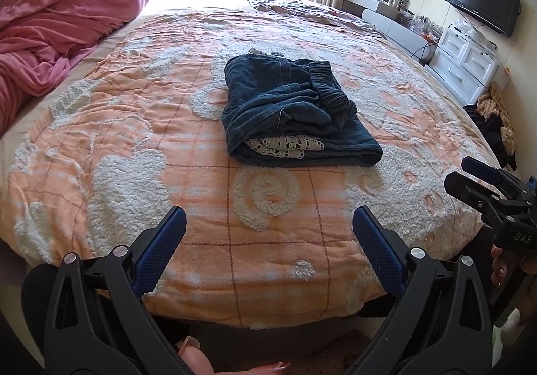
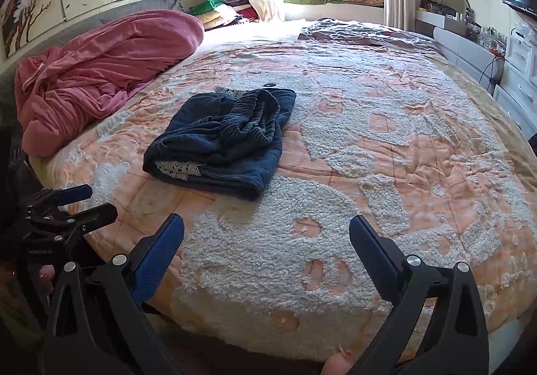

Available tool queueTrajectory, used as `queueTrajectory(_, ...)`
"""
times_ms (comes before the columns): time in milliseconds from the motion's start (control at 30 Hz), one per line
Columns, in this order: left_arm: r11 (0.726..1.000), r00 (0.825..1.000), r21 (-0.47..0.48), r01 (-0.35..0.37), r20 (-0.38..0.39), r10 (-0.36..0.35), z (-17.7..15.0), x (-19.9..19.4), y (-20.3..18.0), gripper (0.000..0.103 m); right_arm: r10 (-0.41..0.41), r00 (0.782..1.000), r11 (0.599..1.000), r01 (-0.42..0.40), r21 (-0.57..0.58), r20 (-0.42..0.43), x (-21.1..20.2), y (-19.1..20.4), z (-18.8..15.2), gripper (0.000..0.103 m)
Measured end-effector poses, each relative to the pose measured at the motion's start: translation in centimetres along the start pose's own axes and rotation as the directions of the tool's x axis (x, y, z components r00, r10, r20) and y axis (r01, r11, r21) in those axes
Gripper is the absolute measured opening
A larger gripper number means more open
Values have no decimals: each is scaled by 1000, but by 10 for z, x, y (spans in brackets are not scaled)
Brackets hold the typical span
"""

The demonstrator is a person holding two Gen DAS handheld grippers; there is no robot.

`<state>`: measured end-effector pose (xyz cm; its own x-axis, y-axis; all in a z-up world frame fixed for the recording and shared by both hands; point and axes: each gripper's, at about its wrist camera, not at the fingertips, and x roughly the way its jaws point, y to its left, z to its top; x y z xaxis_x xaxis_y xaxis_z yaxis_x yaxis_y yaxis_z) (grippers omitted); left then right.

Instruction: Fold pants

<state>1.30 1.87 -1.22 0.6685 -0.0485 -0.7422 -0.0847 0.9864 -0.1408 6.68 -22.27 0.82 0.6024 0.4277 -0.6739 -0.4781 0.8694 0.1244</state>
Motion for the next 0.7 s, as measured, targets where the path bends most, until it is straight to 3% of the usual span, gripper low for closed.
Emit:
queueTrajectory(300, 1000, 1000, -7, 20, -9, -20, 1, 1, 3, 93, -11, 1000, 1000, 11, -3, -10, 2, -2, -1, 98)
queueTrajectory(533, 992, 999, -126, 21, 34, -17, 24, 1, 41, 93, -36, 998, 999, 37, 21, -45, 13, -26, 4, 98)
queueTrajectory(600, 987, 997, -159, 0, 72, 12, 44, 3, 63, 93, -61, 997, 997, 63, 43, -51, 17, -46, 9, 98)
queueTrajectory(700, 971, 988, -194, -140, 37, 150, 79, 27, 110, 94, -135, 988, 984, 142, 105, -73, 26, -94, 17, 98)
